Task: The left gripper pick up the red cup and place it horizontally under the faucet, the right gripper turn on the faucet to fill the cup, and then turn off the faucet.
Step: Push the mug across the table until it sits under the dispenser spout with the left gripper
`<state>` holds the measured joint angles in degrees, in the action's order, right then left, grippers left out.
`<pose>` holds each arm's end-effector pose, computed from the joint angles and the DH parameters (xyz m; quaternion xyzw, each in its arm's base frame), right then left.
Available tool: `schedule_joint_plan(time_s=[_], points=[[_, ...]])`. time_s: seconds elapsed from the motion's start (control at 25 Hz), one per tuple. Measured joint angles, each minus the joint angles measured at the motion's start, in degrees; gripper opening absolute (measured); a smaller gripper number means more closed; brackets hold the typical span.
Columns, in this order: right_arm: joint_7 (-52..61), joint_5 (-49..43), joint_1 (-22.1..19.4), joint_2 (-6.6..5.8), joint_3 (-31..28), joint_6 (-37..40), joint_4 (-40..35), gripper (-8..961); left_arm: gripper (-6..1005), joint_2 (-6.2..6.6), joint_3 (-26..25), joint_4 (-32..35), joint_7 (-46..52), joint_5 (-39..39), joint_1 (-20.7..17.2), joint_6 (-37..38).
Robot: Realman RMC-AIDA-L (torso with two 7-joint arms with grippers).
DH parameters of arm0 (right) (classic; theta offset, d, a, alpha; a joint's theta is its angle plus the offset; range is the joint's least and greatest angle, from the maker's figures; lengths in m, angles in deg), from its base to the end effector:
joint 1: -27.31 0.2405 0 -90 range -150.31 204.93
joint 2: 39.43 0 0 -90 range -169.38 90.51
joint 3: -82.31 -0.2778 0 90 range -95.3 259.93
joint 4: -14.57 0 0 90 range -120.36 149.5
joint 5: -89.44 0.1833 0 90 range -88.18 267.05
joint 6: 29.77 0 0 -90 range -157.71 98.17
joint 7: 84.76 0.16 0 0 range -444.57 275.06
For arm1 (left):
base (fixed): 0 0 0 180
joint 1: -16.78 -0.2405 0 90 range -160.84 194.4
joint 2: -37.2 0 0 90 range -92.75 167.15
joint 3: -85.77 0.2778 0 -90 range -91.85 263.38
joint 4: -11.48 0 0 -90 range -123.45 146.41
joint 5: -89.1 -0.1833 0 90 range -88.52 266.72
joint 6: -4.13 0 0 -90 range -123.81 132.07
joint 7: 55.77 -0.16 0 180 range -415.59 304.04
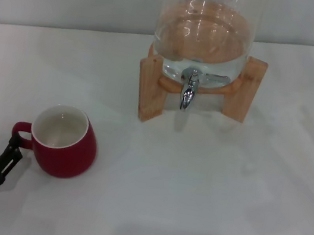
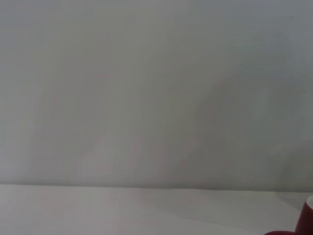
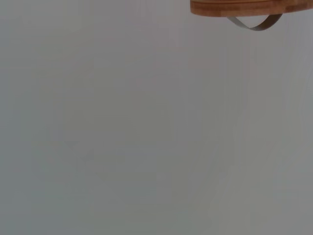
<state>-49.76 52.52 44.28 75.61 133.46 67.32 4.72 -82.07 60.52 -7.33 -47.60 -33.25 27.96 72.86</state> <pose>0.3181 0.2842 0.0836 -0.6500 0.1311 0.4973 0.5595 -0.3357 0.2492 -0.0686 -0.7349 -0.3008 -0.3011 0.5280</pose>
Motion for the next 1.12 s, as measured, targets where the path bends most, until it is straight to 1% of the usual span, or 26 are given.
schedule_joint_plan(time_s=[0.52,1.12], points=[[0.1,0.0,-0.1,0.0,0.0,0.5,0.0,782,878,-0.09,0.0,0.0,0.0,0.0,0.0,-1.1],[0.1,0.0,0.0,0.0,0.0,0.5,0.0,782,879,-0.01,-0.3,0.0,1.5,0.0,0.9,-1.8]])
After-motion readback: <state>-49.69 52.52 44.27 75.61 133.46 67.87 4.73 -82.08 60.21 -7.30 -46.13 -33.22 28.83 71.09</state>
